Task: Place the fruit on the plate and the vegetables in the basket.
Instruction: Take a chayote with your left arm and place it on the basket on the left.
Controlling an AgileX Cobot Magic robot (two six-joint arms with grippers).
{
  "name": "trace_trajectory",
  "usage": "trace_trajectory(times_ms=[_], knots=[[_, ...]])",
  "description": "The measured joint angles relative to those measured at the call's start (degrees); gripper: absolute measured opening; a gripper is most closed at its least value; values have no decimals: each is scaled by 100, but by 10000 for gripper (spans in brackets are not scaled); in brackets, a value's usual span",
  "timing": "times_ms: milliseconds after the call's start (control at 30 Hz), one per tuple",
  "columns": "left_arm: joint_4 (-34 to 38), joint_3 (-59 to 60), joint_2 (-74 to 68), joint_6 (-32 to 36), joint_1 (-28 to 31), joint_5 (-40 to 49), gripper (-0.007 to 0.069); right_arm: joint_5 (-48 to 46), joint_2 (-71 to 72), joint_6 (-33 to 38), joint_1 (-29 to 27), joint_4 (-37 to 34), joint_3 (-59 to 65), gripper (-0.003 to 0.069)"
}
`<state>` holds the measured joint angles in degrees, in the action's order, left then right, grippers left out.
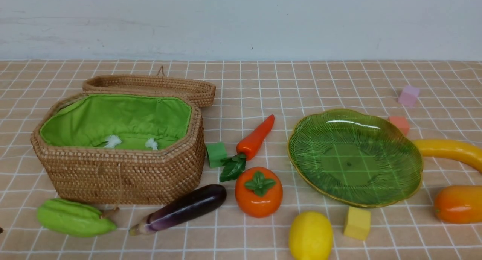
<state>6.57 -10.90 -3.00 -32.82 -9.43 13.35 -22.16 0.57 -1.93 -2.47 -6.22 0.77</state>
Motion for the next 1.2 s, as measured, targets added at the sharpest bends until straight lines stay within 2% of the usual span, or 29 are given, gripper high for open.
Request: trace_trajectory(times_ms=[100, 267, 400, 533, 600, 767, 800, 900, 967, 1067, 1133, 1200], knots=[[-68, -493, -696, 481, 0, 534, -13, 0, 0, 0, 0, 0, 0, 238], [59, -1193, -1822, 902, 0, 1414, -13, 0, 0, 0, 0, 0, 0, 238], [194, -1873, -3043, 2005, 0, 2148, -13, 0, 0, 0, 0, 0, 0, 238], [734, -2212, -3677, 2533, 0, 2470, -13, 13, 0, -49, 0, -73, 0, 238], [1040, -2324, -3946, 2841, 0, 2639, -13, 53, 0, -278, 0, -523, 5, 238], [1540, -2389, -4447, 3946, 0, 3016, -13, 422, 0, -1259, 0, -2321, 67, 238], [1558, -2389, -4464, 3984, 0, 3016, -13, 422, 0, -1259, 0, -2390, 67, 238], [1863, -2395, -4701, 4571, 0, 3080, -13, 946, 0, -1450, 0, -3254, 67, 238], [1968, -2401, -4763, 4821, 0, 3080, -13, 1052, 0, -1465, 0, -3482, 67, 238], [2088, -2552, -4946, 5395, -11, 3235, -13, 700, 0, -1312, 18, -3882, -129, 223], [2092, -2688, -5074, 5628, -84, 3329, -13, -11, -35, -874, 96, -3890, -589, 201], [2092, -2890, -5254, 5856, -248, 3461, -13, -920, -308, -153, 252, -3868, -1332, 173]])
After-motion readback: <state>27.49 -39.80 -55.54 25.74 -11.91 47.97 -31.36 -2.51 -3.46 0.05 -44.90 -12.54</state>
